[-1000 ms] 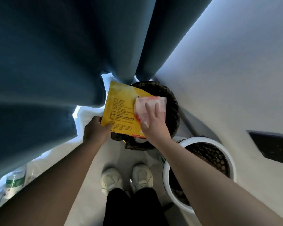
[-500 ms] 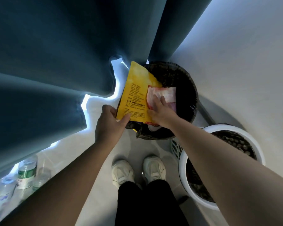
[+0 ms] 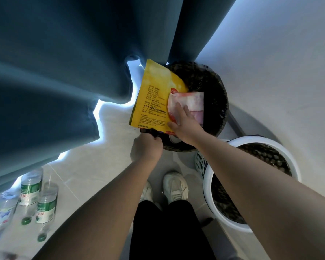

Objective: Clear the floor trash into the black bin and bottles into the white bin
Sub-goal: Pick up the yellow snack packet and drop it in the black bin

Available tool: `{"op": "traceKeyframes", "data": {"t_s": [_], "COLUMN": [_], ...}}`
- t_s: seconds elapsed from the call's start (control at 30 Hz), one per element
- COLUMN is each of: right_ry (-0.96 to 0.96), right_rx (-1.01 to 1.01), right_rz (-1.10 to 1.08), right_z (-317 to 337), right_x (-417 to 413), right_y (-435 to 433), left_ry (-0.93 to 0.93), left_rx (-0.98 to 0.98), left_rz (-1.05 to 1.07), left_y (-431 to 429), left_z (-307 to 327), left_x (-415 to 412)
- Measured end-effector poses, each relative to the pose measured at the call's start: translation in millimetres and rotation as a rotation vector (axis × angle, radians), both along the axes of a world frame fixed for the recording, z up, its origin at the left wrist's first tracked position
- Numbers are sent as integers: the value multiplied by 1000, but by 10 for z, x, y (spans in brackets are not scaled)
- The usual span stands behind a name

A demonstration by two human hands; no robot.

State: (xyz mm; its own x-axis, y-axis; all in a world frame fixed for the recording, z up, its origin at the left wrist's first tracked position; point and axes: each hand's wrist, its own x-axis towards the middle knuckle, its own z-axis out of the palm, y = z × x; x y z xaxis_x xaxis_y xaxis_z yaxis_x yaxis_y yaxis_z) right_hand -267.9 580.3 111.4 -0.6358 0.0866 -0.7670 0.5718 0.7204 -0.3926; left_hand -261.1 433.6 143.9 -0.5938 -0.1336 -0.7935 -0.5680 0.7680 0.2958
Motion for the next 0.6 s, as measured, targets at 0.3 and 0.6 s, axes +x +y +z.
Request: {"op": "traceKeyframes", "data": {"t_s": [0.3, 0.6], "right_ry": [2, -35], "right_rx": [10, 41], "right_rz": [13, 19], "right_z": [-261, -186], "right_x": [19, -30], "right_y": [-90, -34], "left_ry": [-100, -221], "left_rx": [195, 176], "left_rz": [303, 139], "left_y": [-198, -426], "left_z": [-193, -208], "left_x": [205, 247]}}
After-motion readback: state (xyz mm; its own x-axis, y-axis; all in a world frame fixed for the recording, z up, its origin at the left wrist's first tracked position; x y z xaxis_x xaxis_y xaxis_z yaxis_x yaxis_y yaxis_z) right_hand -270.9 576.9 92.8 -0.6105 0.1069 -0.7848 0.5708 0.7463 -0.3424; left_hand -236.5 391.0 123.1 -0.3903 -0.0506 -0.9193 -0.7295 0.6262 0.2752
